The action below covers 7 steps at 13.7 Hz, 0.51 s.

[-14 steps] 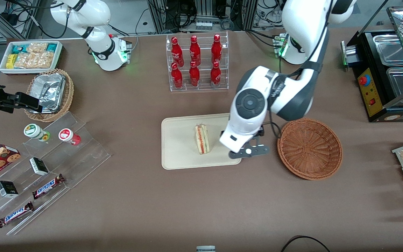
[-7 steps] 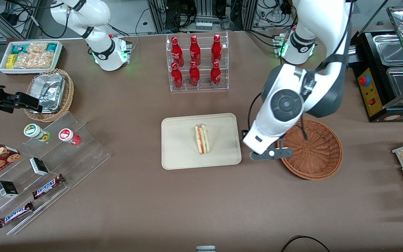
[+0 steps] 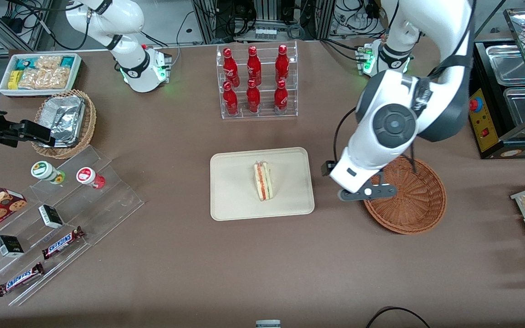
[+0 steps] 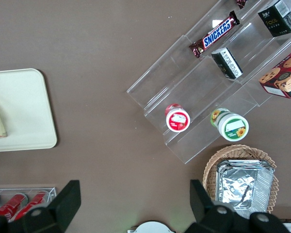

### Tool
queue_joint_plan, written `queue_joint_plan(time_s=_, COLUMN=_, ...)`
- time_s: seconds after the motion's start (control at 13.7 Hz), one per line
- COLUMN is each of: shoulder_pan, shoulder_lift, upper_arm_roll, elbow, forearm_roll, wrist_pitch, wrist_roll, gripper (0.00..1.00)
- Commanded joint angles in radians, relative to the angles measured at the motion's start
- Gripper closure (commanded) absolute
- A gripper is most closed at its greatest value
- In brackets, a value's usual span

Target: Place sandwich from basket to tray

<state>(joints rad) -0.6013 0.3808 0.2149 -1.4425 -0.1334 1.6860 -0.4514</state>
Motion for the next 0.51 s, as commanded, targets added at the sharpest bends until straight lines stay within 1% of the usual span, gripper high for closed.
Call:
queue_joint_plan(time_s=0.0, shoulder_pan=0.151, shoulder_lift=-0.089, upper_arm_roll=-0.110, elbow=-0.061, forearm_roll=-0.008, wrist_pitch=-0.050, wrist_roll=0.075, gripper=0.00)
queue_joint_plan(time_s=0.07, shoulder_pan=0.205, shoulder_lift=-0.108, upper_arm_roll=-0.164, elbow=-0.061, forearm_roll=0.003, wrist_pitch=-0.063, wrist_roll=0.097, gripper=0.00)
queue_joint_plan(time_s=0.15, shoulder_pan=0.280, shoulder_lift=-0.130, upper_arm_roll=-0.219, elbow=-0.070, forearm_roll=0.018, wrist_pitch=-0.071, wrist_roll=0.124, gripper=0.00)
queue_joint_plan(time_s=0.22, shoulder_pan=0.340, shoulder_lift=-0.152, upper_arm_roll=-0.279, elbow=-0.078, forearm_roll=0.050, wrist_pitch=-0.098, wrist_roll=0.150, gripper=0.00)
queue_joint_plan(time_s=0.37, shoulder_pan=0.498, shoulder_lift=-0.177, upper_arm_roll=-0.421, elbow=-0.094, forearm_roll=0.107, wrist_pitch=-0.129, wrist_roll=0.180, gripper=0.00)
queue_joint_plan(time_s=0.44, shoulder_pan=0.558, shoulder_lift=-0.192, upper_arm_roll=-0.466, elbow=-0.104, forearm_roll=0.112, wrist_pitch=-0.134, wrist_roll=0.181, gripper=0.00)
